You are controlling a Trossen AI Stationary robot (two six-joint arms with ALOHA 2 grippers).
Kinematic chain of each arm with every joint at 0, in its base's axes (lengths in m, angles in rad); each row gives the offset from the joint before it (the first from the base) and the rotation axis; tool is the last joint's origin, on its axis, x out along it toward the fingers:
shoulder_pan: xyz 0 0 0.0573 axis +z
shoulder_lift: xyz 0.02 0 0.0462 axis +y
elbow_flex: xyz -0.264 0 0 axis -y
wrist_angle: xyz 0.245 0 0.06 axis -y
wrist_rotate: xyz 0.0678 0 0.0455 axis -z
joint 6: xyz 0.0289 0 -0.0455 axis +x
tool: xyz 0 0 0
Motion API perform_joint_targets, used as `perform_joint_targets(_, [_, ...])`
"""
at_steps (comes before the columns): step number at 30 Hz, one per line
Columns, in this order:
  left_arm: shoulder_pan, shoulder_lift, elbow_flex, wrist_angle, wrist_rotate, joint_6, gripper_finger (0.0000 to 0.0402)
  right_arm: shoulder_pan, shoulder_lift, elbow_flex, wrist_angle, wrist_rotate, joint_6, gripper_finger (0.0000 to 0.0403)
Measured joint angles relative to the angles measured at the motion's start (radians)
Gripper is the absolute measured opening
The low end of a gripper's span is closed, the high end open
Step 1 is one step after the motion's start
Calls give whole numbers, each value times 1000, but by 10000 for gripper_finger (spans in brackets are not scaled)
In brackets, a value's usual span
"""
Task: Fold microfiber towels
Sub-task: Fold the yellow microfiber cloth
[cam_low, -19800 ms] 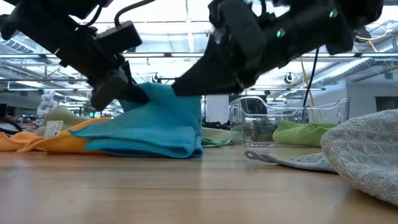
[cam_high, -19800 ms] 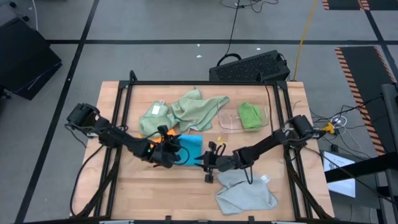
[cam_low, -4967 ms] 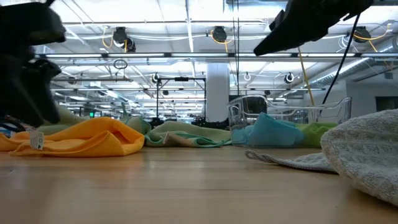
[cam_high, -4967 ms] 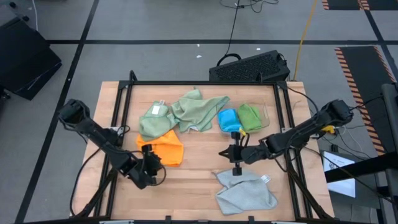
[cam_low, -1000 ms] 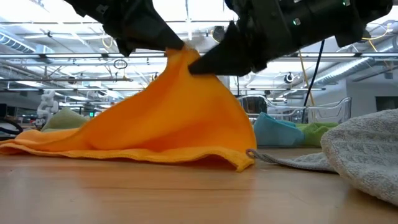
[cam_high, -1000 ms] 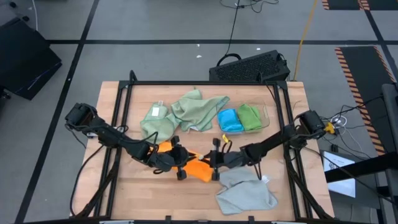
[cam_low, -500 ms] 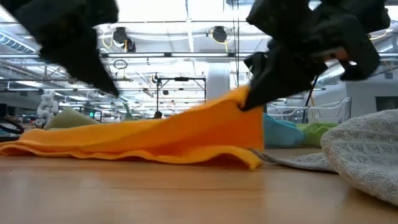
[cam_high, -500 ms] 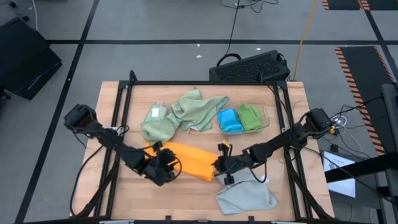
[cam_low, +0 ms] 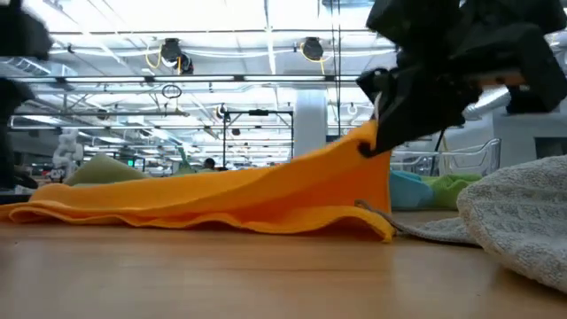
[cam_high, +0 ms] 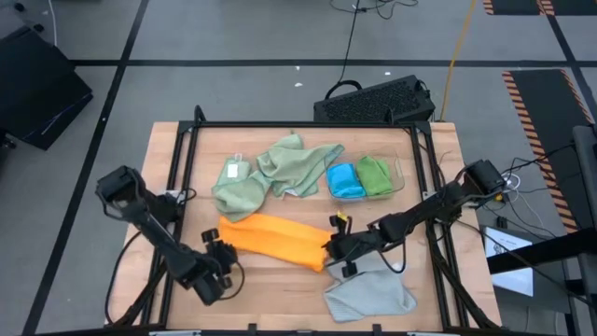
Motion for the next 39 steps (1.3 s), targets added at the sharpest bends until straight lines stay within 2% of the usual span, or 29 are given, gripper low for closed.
perform_joint_targets(5, [-53,69,0,-104,-20,16,175,-1,-42,0,-8,-1,-34,2])
perform_joint_targets(13, [-75,84,0,-215,-44,47,175,8,-69,-1,-117,-1,5,2])
perform_joint_targets(17, [-70,84,0,-245,-73,94,169,9,-71,-1,-111,-1,3,2])
perform_joint_targets(21, [-49,84,-3,-214,-80,150,136,6,-72,-1,-105,-1,-2,2])
perform_joint_targets(25, [-30,83,-34,-96,-31,246,108,2,-71,-1,-105,-1,1,2])
perform_joint_targets(29, [-18,79,-51,-68,-30,244,93,2,-71,-1,-105,-1,9,2])
perform_joint_targets(32, [-19,80,-51,-65,-41,250,64,2,-71,-1,-107,0,22,3])
perform_joint_targets(36, [-21,81,-52,-64,-24,234,9,19,-71,-1,-130,3,31,30])
perform_joint_targets(39, [-23,81,-52,-64,-23,192,12,44,-71,-1,-175,34,51,69])
